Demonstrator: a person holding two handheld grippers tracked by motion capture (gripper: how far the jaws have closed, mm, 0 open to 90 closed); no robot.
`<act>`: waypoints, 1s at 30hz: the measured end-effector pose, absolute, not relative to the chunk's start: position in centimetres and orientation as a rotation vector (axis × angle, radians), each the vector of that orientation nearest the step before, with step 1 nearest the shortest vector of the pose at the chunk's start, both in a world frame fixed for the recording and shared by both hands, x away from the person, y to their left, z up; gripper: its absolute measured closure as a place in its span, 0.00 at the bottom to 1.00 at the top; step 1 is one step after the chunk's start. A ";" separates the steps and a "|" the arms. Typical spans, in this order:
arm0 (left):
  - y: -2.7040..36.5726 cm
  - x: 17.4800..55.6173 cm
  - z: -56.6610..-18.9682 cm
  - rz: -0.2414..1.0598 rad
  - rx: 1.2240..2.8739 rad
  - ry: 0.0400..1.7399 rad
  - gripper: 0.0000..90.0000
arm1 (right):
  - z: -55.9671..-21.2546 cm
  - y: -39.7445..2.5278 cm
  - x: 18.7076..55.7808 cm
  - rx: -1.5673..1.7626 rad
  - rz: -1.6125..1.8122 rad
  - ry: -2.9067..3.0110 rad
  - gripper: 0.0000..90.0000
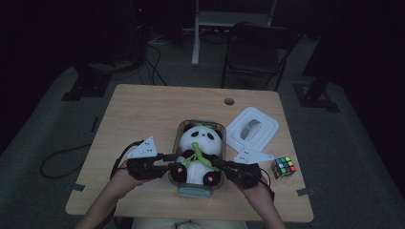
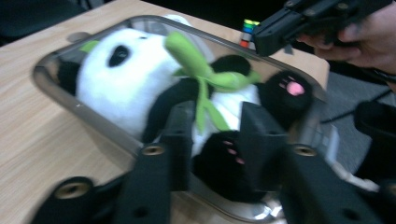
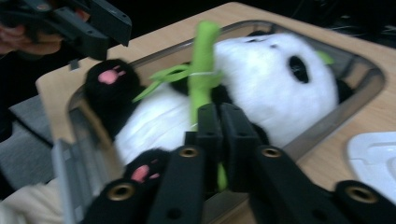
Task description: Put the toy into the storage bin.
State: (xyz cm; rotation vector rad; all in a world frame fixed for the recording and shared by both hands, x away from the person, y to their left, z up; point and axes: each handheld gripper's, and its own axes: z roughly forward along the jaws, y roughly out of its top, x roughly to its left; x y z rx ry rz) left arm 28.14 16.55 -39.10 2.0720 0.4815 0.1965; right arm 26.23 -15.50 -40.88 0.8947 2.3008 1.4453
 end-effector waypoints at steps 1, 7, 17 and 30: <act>16.5 28.0 -39.1 0.194 2.082 0.467 0.84 | -40.9 -15.4 26.1 0.890 1.447 2.314 1.00; 16.2 27.3 -39.1 0.184 2.125 0.421 0.98 | -40.9 -15.4 25.3 0.872 1.460 2.370 1.00; 16.0 27.7 -39.5 0.135 2.161 0.419 1.00 | -41.2 -15.0 25.0 0.837 1.467 2.447 1.00; 14.7 29.0 -41.3 0.068 2.225 0.458 1.00 | -42.7 -13.4 26.1 0.865 1.312 2.537 1.00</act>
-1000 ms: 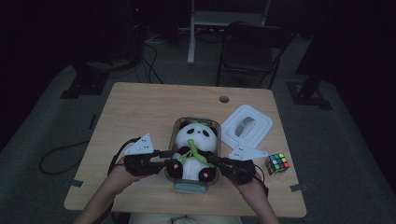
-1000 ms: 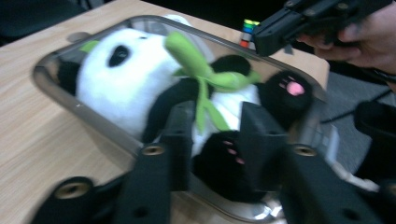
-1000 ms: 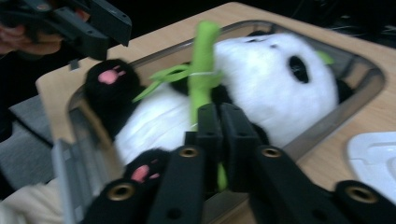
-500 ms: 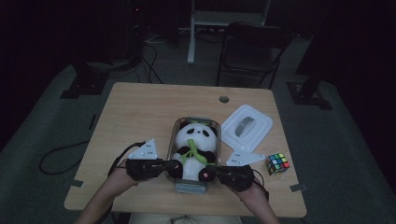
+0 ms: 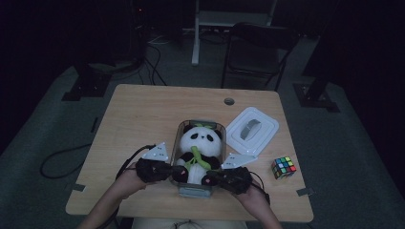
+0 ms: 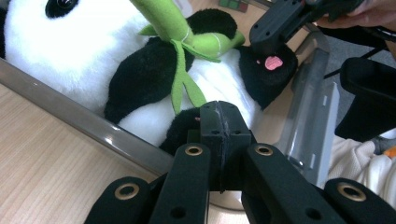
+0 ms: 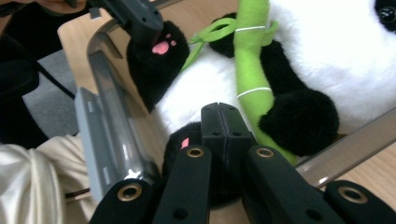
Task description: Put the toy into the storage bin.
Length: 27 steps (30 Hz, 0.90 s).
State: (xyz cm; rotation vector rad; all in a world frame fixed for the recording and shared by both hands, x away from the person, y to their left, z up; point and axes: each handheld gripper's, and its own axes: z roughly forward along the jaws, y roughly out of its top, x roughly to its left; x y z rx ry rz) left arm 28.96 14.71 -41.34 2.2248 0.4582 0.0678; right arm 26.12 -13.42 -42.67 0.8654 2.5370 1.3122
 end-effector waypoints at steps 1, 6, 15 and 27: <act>14.7 28.9 -41.3 0.070 2.221 0.457 1.00 | -42.6 -13.4 26.2 0.877 1.318 2.541 1.00; 15.3 28.8 -40.8 0.063 2.175 0.448 0.87 | -42.3 -14.1 26.3 0.898 1.394 2.506 0.81; 15.2 29.0 -40.8 0.117 2.153 0.498 0.63 | -41.3 -16.3 26.6 0.949 1.488 2.399 0.46; 16.3 28.9 -40.0 0.167 2.086 0.520 0.45 | -41.2 -19.9 27.0 1.084 1.523 2.258 0.24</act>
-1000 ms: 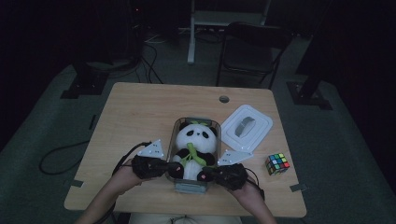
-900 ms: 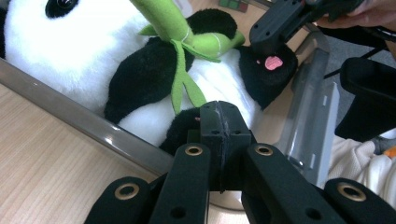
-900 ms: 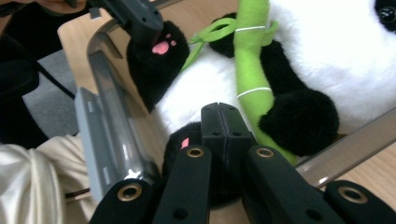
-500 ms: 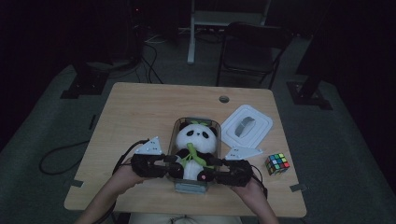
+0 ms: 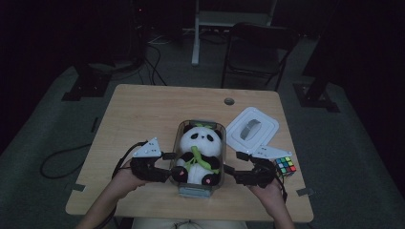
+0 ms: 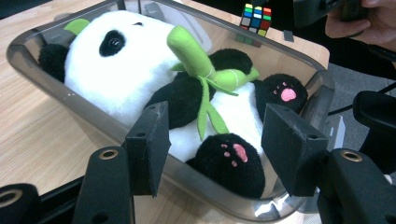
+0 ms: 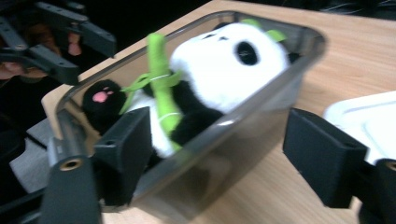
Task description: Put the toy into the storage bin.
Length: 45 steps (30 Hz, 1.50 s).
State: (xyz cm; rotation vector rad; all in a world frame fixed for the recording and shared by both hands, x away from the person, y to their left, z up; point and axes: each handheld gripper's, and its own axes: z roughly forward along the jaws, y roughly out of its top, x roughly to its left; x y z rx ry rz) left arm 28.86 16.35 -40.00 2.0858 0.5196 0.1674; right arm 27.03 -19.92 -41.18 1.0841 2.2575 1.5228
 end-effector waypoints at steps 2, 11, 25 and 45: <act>16.7 28.9 -40.0 0.174 2.080 0.520 0.44 | -41.2 -20.6 27.1 1.078 1.528 2.249 0.19; 18.2 29.7 -40.5 0.188 2.040 0.559 0.29 | -41.2 -24.9 26.9 1.170 1.472 2.068 0.14; 20.3 31.6 -42.8 0.248 2.033 0.710 0.11 | -43.2 -29.1 26.0 1.314 1.281 1.936 0.13; 23.1 32.5 -48.4 0.298 2.092 0.851 0.01 | -47.3 -32.3 25.8 1.469 0.961 1.829 0.13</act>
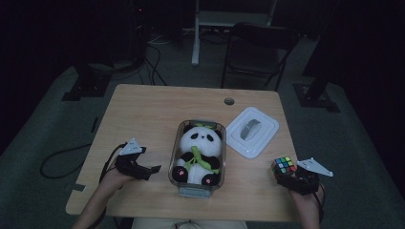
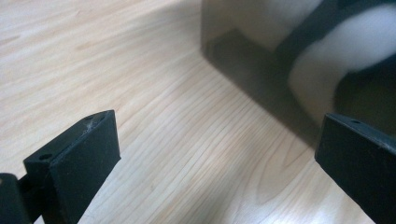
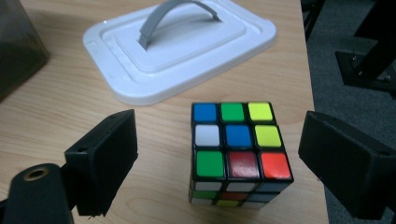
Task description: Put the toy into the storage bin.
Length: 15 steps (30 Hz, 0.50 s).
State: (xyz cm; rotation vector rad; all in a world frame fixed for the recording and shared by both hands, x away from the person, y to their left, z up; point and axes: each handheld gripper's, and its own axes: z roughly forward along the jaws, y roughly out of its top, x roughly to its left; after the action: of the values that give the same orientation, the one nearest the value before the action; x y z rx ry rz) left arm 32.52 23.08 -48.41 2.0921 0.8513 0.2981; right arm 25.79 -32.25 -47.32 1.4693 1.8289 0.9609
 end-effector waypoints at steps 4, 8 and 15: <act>23.6 32.4 -49.3 0.319 2.093 0.884 0.01 | -47.8 -32.3 25.9 1.484 0.916 1.823 0.13; 23.9 32.5 -49.7 0.321 2.105 0.907 0.01 | -48.4 -32.4 26.1 1.501 0.865 1.823 0.13; 24.1 32.5 -50.2 0.319 2.110 0.933 0.01 | -50.3 -32.1 26.6 1.547 0.868 1.857 0.13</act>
State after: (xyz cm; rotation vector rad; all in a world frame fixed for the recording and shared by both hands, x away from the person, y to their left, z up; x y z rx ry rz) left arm 32.53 24.07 -50.18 2.1098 0.9331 0.3189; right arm 26.64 -32.10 -50.35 1.5470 1.8568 0.8678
